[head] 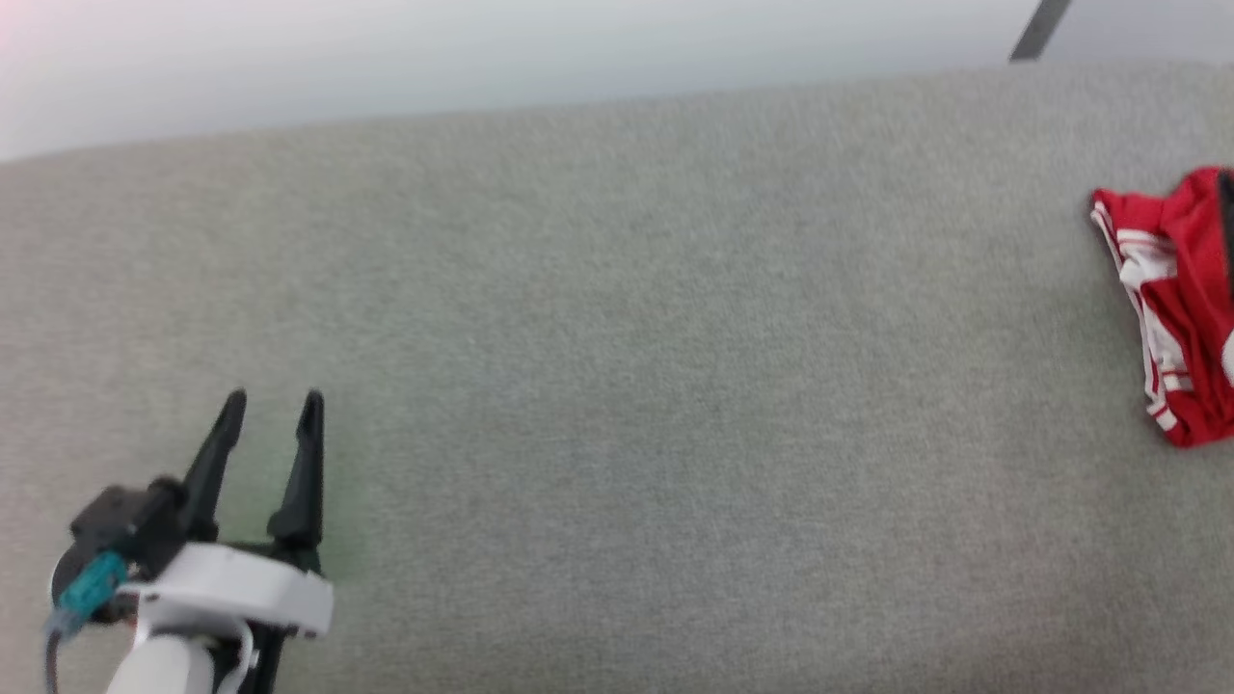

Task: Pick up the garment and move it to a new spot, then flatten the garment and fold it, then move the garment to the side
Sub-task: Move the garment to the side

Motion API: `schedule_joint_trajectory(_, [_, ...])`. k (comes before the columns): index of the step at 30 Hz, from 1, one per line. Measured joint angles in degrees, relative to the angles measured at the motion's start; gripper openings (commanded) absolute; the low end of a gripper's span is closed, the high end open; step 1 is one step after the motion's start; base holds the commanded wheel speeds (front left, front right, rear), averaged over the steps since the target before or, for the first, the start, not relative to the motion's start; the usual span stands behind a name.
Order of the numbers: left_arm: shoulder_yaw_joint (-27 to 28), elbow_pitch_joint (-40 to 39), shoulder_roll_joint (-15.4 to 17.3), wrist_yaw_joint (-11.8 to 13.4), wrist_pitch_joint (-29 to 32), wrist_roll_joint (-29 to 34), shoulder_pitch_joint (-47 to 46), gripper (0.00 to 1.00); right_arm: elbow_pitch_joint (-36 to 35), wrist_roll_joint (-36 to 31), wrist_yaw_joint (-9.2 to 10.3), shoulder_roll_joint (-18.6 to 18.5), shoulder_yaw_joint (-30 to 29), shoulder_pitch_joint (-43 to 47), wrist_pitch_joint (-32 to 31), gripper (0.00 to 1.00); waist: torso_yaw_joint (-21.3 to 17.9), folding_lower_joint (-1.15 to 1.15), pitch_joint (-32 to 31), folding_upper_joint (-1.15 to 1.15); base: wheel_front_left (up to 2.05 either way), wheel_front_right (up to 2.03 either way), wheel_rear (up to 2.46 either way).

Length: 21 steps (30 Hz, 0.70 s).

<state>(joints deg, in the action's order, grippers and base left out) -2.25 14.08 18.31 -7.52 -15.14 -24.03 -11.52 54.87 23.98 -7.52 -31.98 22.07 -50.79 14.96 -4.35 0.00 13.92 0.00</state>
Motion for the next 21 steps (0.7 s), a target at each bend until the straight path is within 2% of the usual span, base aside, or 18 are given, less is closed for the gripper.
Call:
schedule_joint_trajectory(4, [2.4, -0.6, -0.4, 0.0, 0.0, 0.8, 3.4, 1.00, -7.5, -2.6, 0.00, 1.4, -6.5, 8.3, 0.0, 1.00, 1.3, 0.00, -3.1, 0.00, 0.00, 0.00, 0.00])
schedule_joint_trajectory(10, [4.6, -2.3, -1.8, 0.0, 0.0, 2.2, 7.4, 1.00, -16.1, -7.5, 0.00, 5.5, -13.8, 19.9, 0.0, 1.00, 3.4, 0.00, -7.4, 0.00, 0.00, 0.00, 0.00])
schedule_joint_trajectory(21, [7.6, -5.6, -2.9, 0.0, 0.0, 2.9, 14.4, 1.00, -31.0, -15.3, 0.00, 13.9, -22.5, 37.2, 0.0, 1.00, 6.0, 0.00, -13.5, 0.00, 0.00, 0.00, 0.00])
